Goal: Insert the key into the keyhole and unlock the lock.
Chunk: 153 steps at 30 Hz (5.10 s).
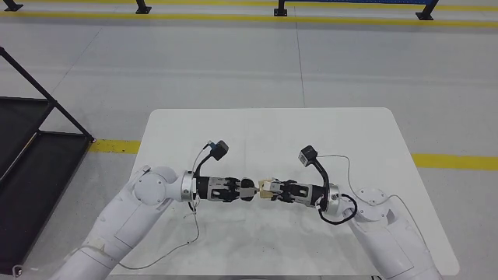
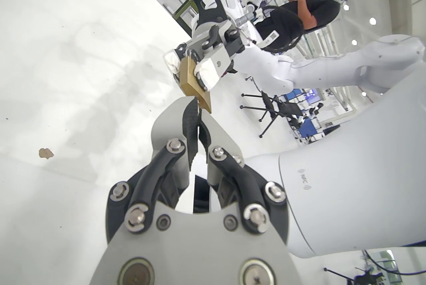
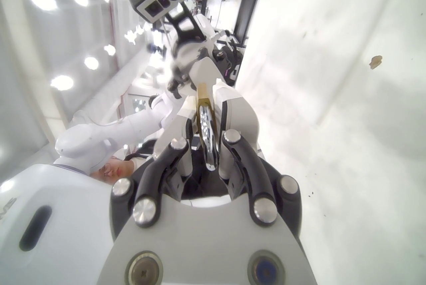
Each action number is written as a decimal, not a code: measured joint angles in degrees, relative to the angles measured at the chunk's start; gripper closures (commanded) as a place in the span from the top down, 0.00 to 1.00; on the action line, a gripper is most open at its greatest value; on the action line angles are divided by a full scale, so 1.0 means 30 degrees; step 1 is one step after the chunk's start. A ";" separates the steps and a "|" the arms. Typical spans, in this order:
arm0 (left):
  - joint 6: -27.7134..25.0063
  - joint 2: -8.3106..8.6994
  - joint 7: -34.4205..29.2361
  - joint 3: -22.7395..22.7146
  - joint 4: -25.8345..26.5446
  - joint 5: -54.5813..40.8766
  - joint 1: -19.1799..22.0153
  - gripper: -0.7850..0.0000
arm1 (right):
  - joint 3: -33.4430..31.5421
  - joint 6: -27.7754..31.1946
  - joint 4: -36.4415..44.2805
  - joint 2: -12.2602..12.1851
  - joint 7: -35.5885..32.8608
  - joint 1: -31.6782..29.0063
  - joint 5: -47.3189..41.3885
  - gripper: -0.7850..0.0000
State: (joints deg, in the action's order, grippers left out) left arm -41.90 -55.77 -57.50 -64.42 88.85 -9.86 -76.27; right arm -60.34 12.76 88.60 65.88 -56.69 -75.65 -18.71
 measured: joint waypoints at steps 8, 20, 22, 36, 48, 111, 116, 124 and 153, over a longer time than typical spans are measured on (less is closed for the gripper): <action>-0.1093 0.0085 0.1697 -0.0383 0.0888 0.2467 -0.0563 0.00 | 0.0053 -0.0031 -0.0077 -0.0032 0.0034 0.0058 -0.0048 0.00; -0.2750 0.0188 0.4665 -0.1160 0.2255 0.6770 -0.1540 0.00 | 0.0110 -0.0033 -0.0137 -0.0079 0.0097 0.0081 -0.0156 0.00; -0.2893 0.0191 0.5227 -0.1285 0.2509 0.7740 -0.1750 0.00 | 0.0117 -0.0043 -0.0147 -0.0090 0.0087 0.0086 -0.0125 0.00; -0.2987 0.0087 1.0028 -0.1927 0.4121 1.4805 -0.3150 0.00 | 0.0230 -0.0135 -0.0102 -0.0131 0.0201 0.0134 -0.0164 0.00; -0.2141 0.0007 1.4304 -0.2298 0.5472 2.0804 -0.4518 0.00 | 0.0343 -0.0181 -0.0073 -0.0152 0.0345 0.0137 -0.0248 0.00; 0.1161 0.0322 2.3713 -0.4797 0.5812 2.8372 -0.7729 1.00 | 0.0664 -0.0055 -0.0427 -0.0225 0.0655 0.0402 -0.0608 0.00; 0.0225 0.0632 2.4528 -0.7952 0.5343 2.6257 -0.9271 1.00 | 0.0637 0.0016 -0.0631 -0.0215 0.0716 0.0548 -0.0706 0.00; -0.0340 0.0752 2.4637 -0.9856 0.4904 2.4707 -1.0191 1.00 | 0.0622 0.0111 -0.0752 -0.0190 0.0913 0.0722 -0.0668 0.00; -0.0336 0.0752 2.4639 -0.9847 0.4908 2.4717 -1.0187 1.00 | 0.3730 -1.2131 0.0979 -0.0070 0.4725 0.1880 1.0106 0.00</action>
State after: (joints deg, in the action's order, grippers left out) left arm -42.90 -53.51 16.42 -93.96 103.57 64.29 -106.83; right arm -49.15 -23.64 91.54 65.67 -42.52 -70.00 11.60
